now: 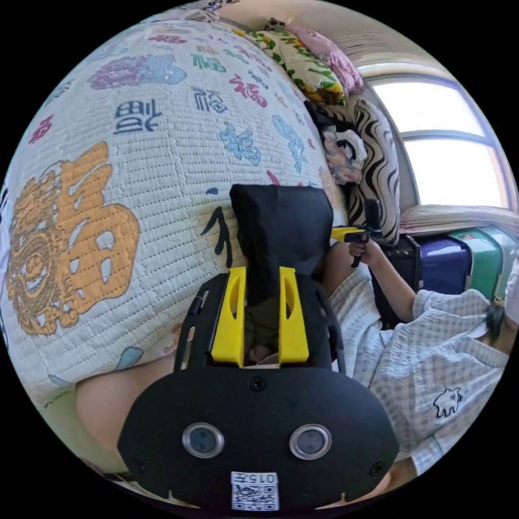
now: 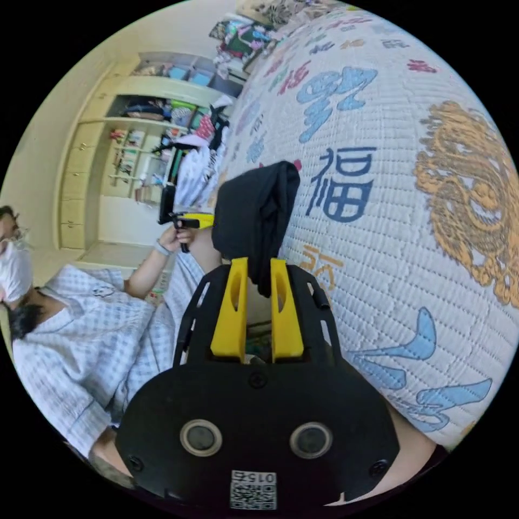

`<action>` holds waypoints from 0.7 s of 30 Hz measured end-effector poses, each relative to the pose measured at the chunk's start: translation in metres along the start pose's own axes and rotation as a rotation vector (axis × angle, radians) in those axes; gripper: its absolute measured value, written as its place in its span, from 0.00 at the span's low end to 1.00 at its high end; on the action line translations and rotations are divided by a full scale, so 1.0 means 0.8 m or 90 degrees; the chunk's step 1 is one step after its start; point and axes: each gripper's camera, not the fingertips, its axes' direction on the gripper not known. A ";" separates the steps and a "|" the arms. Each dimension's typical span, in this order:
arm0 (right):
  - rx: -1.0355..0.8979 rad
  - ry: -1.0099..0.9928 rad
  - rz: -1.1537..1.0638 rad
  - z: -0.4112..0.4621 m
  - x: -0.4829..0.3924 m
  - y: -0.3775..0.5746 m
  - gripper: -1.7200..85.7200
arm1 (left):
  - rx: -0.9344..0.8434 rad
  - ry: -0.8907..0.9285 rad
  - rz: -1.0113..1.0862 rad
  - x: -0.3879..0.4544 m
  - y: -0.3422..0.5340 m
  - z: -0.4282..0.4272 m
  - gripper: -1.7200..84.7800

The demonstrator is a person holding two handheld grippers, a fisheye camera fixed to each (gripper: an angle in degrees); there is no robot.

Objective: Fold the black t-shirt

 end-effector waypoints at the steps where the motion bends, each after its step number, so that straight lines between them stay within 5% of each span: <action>1: 0.023 -0.011 -0.002 -0.005 0.004 0.001 0.12 | 0.029 0.028 -0.004 -0.008 0.008 -0.017 0.14; 5: 0.069 -0.032 -0.003 -0.001 0.029 -0.015 0.18 | 0.022 0.050 -0.022 -0.038 0.003 -0.032 0.17; 21: -0.050 -0.116 -0.005 0.135 0.010 -0.129 0.09 | 0.074 0.193 -0.033 -0.062 0.046 -0.070 0.11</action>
